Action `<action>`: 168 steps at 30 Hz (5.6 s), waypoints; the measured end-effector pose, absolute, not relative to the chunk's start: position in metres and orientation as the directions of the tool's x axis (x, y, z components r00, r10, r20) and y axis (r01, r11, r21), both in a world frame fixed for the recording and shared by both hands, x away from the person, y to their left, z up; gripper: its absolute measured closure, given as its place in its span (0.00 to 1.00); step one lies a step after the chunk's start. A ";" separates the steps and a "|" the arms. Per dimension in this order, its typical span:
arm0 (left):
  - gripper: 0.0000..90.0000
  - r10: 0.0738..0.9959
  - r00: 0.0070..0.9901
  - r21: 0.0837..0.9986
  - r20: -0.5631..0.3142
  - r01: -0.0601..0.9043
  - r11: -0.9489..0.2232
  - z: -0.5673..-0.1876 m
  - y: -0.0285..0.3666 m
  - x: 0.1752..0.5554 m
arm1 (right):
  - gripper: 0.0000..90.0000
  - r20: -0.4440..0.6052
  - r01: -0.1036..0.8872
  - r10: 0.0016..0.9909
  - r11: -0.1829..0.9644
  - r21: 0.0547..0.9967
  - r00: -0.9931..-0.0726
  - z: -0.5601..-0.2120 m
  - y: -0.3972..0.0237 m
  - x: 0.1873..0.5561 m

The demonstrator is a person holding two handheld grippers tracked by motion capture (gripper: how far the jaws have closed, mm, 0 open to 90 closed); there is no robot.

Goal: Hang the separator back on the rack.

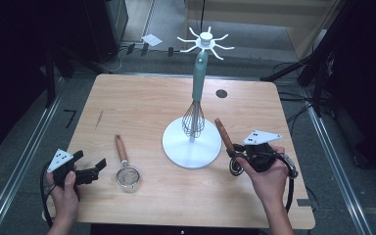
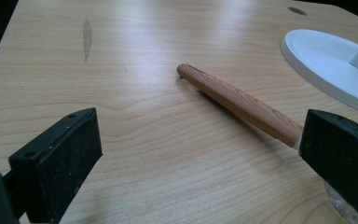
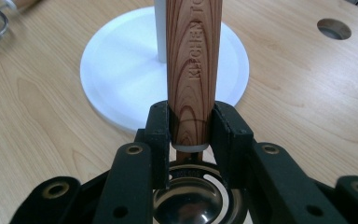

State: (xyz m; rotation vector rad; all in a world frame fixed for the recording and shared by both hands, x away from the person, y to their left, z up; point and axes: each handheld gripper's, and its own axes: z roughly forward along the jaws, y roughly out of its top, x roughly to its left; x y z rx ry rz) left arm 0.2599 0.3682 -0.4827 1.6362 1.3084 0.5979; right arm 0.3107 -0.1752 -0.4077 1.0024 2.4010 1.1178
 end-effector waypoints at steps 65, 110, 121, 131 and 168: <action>0.00 0.936 0.309 0.879 -0.166 0.477 -0.002 -0.483 0.368 0.259 | 0.79 0.056 0.289 0.733 0.195 0.937 -0.678 -0.333 -0.154 0.284; 0.00 0.940 0.304 0.880 -0.156 0.475 -0.007 -0.482 0.367 0.258 | 0.79 0.127 0.214 0.743 0.022 0.977 -0.657 -0.298 -0.149 0.290; 0.00 0.941 0.298 0.881 -0.163 0.473 0.003 -0.483 0.368 0.258 | 0.79 0.116 0.189 0.738 0.015 0.982 -0.665 -0.286 -0.144 0.292; 0.00 0.940 0.299 0.880 -0.165 0.474 0.003 -0.483 0.367 0.258 | 0.79 0.111 0.173 0.740 0.007 0.985 -0.664 -0.279 -0.141 0.294; 0.00 0.944 0.293 0.879 -0.152 0.476 -0.006 -0.483 0.366 0.258 | 0.79 0.093 0.165 0.753 0.021 0.986 -0.651 -0.273 -0.126 0.301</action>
